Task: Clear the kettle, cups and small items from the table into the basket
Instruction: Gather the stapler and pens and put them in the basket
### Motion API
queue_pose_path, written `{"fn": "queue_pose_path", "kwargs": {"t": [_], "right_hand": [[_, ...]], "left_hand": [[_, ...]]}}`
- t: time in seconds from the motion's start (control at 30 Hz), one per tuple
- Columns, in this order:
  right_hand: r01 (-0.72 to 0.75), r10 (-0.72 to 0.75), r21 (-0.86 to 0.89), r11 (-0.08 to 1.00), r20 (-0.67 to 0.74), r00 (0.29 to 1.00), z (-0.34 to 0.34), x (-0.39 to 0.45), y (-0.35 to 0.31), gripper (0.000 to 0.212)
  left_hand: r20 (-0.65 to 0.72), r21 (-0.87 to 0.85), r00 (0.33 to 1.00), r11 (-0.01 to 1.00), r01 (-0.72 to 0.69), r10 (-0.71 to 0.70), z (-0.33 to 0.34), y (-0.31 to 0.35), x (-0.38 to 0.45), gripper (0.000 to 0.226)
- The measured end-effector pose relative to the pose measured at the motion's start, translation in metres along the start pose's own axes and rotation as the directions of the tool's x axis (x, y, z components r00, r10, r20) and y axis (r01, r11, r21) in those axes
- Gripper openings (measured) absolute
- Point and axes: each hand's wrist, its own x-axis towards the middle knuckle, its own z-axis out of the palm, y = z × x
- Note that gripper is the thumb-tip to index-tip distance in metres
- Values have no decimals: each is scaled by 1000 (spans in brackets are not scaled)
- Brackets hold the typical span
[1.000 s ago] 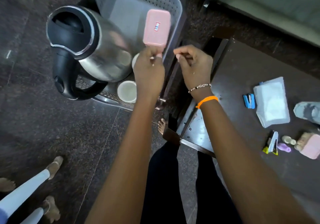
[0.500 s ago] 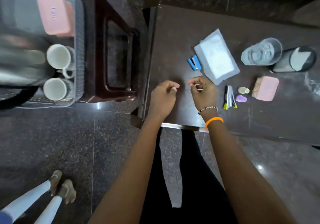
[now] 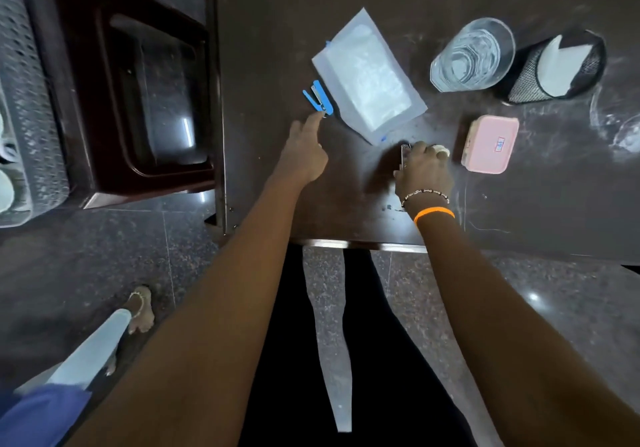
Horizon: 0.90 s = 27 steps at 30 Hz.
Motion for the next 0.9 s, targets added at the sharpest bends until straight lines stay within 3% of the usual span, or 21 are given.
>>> {"fn": "queue_pose_path", "kwargs": {"t": [0.13,0.23,0.37,0.5,0.9], "right_hand": [[41,-41,24,999,-26,999,2,16,2,32],[72,-60,111,991,-106,993,2,20,2,32],[136,-102,214,967,-162,982,-2,20,0,41],[160,-120,272,949,-159,980,-7,21,-6,39],[208,-181,247,946,-129,975,-4,25,-17,36]], "left_hand": [[-46,52,999,999,-1,3,-2,11,25,65],[-137,58,990,998,-30,38,0,18,33,54],[-319,-45,942,995,94,-103,5,28,45,40],[-301,-167,927,970,178,-222,7,32,56,43],[-343,-236,894,948,214,-287,-1,31,74,61]]}}
